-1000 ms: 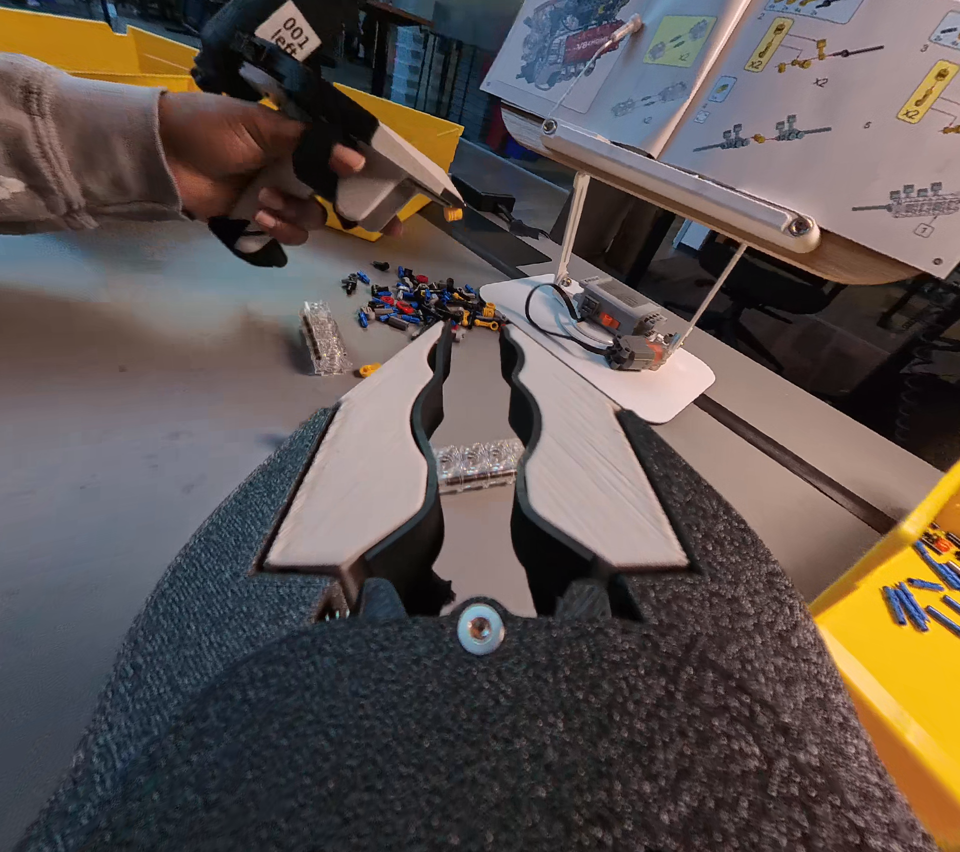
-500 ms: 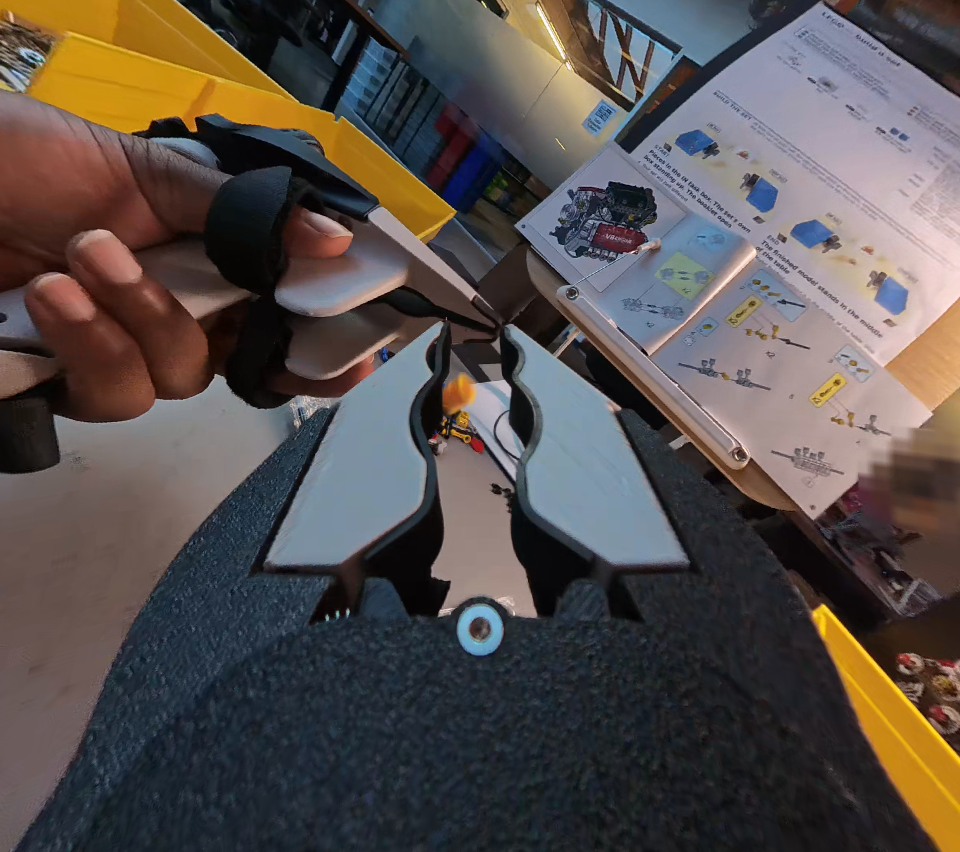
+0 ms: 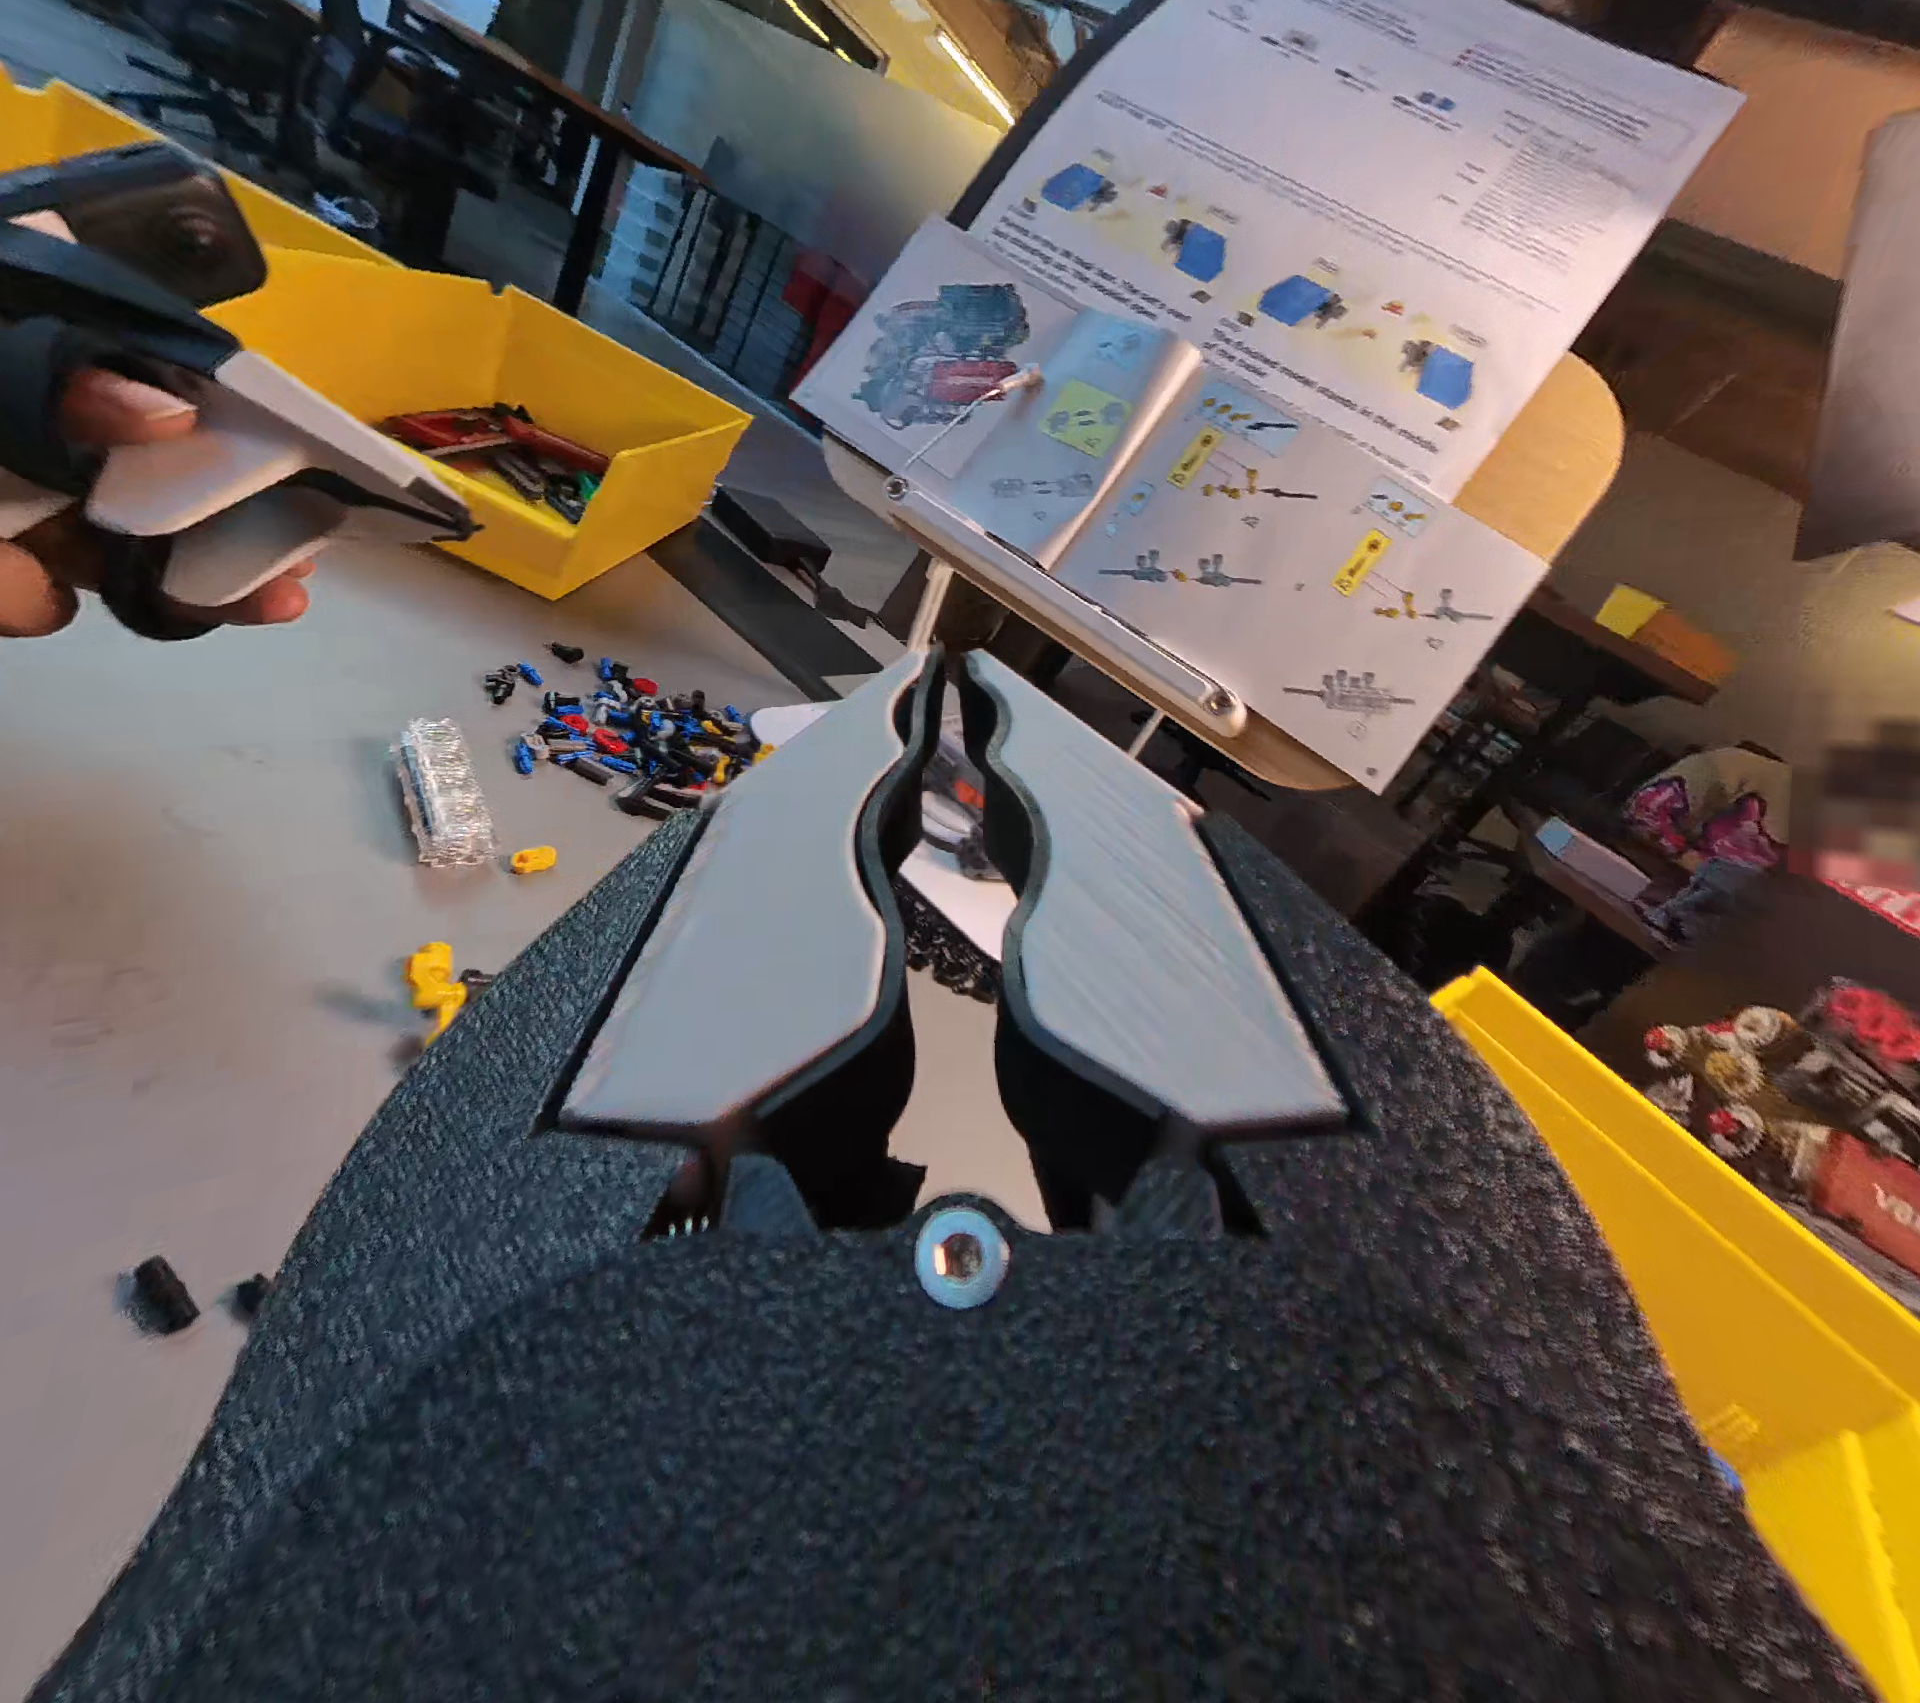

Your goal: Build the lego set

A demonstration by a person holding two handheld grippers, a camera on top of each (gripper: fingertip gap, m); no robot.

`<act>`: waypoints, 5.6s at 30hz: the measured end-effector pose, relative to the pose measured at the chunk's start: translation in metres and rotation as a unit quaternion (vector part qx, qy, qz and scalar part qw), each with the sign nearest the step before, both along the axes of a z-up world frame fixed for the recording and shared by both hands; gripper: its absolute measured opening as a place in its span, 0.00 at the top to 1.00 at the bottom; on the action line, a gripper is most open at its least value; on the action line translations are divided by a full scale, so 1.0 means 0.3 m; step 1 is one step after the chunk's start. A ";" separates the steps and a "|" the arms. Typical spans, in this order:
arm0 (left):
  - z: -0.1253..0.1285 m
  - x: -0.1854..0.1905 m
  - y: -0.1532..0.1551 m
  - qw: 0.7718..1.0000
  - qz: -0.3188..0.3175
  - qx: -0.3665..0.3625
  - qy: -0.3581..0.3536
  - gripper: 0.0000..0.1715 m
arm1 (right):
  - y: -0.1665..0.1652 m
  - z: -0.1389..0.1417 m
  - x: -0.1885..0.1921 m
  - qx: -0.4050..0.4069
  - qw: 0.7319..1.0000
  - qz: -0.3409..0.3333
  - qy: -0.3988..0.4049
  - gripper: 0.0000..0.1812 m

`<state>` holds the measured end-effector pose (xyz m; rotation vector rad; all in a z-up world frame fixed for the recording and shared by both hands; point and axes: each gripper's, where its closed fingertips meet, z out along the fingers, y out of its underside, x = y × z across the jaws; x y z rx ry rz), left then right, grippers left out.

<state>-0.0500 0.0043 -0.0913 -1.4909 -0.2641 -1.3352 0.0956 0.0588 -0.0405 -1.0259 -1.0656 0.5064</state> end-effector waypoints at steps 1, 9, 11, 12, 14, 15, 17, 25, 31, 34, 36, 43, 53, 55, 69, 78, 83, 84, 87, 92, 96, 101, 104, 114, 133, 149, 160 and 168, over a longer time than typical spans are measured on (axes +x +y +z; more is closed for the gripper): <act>-0.005 -0.004 0.001 1.000 0.000 -0.001 0.000 1.00 | 0.030 0.013 0.034 -0.012 1.000 -0.005 0.009 0.99; -0.010 -0.015 -0.006 1.000 -0.001 0.007 0.025 1.00 | 0.158 -0.140 0.496 -0.210 0.964 -0.080 -0.141 0.87; -0.016 -0.022 -0.004 0.999 0.002 0.007 0.035 1.00 | 0.113 -0.282 0.664 -0.309 0.923 -0.106 -0.206 0.82; -0.021 -0.023 -0.001 0.999 0.001 0.005 0.037 1.00 | 0.067 -0.342 0.723 -0.353 0.902 -0.105 -0.223 0.82; -0.031 -0.019 0.003 0.999 -0.004 0.001 0.036 1.00 | -0.036 -0.441 0.787 -0.410 0.874 -0.094 -0.243 0.80; -0.036 -0.013 0.005 0.999 -0.007 -0.001 0.036 1.00 | -0.087 -0.485 0.803 -0.426 0.863 -0.086 -0.259 0.80; -0.046 -0.001 0.005 0.999 -0.013 -0.005 0.037 1.00 | -0.142 -0.541 0.821 -0.427 0.857 -0.086 -0.275 0.81; -0.048 0.008 -0.002 0.999 -0.016 -0.005 0.038 1.00 | -0.070 -0.578 0.831 -0.410 0.866 -0.131 -0.254 0.88; -0.040 -0.006 -0.005 0.999 -0.008 0.000 0.043 1.00 | -0.068 -0.577 0.806 -0.399 0.869 -0.114 -0.269 0.91; -0.046 -0.004 -0.004 0.999 -0.011 -0.002 0.045 1.00 | -0.071 -0.595 0.806 -0.389 0.866 -0.117 -0.290 0.91; -0.049 -0.001 -0.004 0.999 -0.014 -0.002 0.046 1.00 | -0.067 -0.584 0.788 -0.385 0.872 -0.111 -0.281 0.91; -0.060 0.013 -0.005 0.997 -0.021 0.000 0.074 1.00 | -0.062 -0.589 0.705 -0.373 0.871 -0.069 -0.312 0.95; -0.095 0.191 -0.066 0.981 -0.150 0.003 0.121 0.93 | -0.196 -0.352 -0.002 -0.155 0.947 0.166 -0.228 0.99; -0.095 0.204 -0.077 0.979 -0.171 0.001 0.110 0.89 | -0.242 -0.314 -0.142 -0.128 0.947 0.216 -0.201 0.99; -0.079 0.180 -0.096 0.960 -0.148 0.057 0.232 0.95 | -0.265 -0.269 -0.337 0.009 0.971 0.181 -0.155 0.99; -0.336 0.109 -0.115 0.814 -0.165 0.007 0.557 0.94 | -0.126 -0.310 -0.252 -0.038 0.974 0.133 -0.181 0.92; -0.392 0.080 -0.123 0.799 -0.181 -0.022 0.574 0.94 | -0.064 -0.320 -0.231 -0.067 0.978 0.105 -0.168 0.92; -0.404 0.076 -0.128 0.794 -0.186 -0.028 0.579 0.94 | -0.059 -0.324 -0.231 -0.070 0.978 0.102 -0.169 0.92; -0.430 0.066 -0.135 0.781 -0.193 -0.037 0.592 0.94 | -0.056 -0.332 -0.235 -0.080 0.978 0.101 -0.163 0.92; -0.425 0.067 -0.146 0.787 -0.204 -0.039 0.582 0.89 | -0.049 -0.333 -0.236 -0.088 0.979 0.097 -0.157 0.92; -0.354 0.054 -0.126 0.827 -0.177 -0.026 0.534 0.83 | -0.036 -0.322 -0.231 -0.096 0.981 0.090 -0.146 0.92; -0.205 -0.085 0.050 0.876 -0.018 -0.003 0.481 0.85 | -0.001 -0.292 -0.224 -0.097 0.984 0.080 -0.128 0.92; -0.177 -0.190 0.201 0.855 0.047 -0.022 0.516 0.85 | 0.027 -0.260 -0.211 -0.107 0.986 0.078 -0.099 0.92; -0.347 -0.247 0.555 0.803 0.012 -0.137 0.580 0.89 | 0.031 -0.245 -0.183 -0.129 0.986 0.083 -0.069 0.92; -0.424 -0.259 0.548 0.767 -0.035 -0.146 0.624 0.99 | 0.010 -0.236 -0.187 -0.134 0.983 0.101 -0.072 0.92; -0.411 -0.234 0.552 0.755 -0.044 -0.106 0.645 0.94 | -0.001 -0.256 -0.196 -0.133 0.982 0.106 -0.089 0.92; -0.072 0.156 0.123 0.699 0.010 0.265 0.664 0.93 | -0.118 -0.186 -0.233 -0.349 0.908 0.233 0.002 0.85; -0.056 0.243 -0.037 0.622 0.049 0.328 0.709 0.93 | -0.225 -0.211 -0.273 -0.413 0.863 0.291 -0.008 0.94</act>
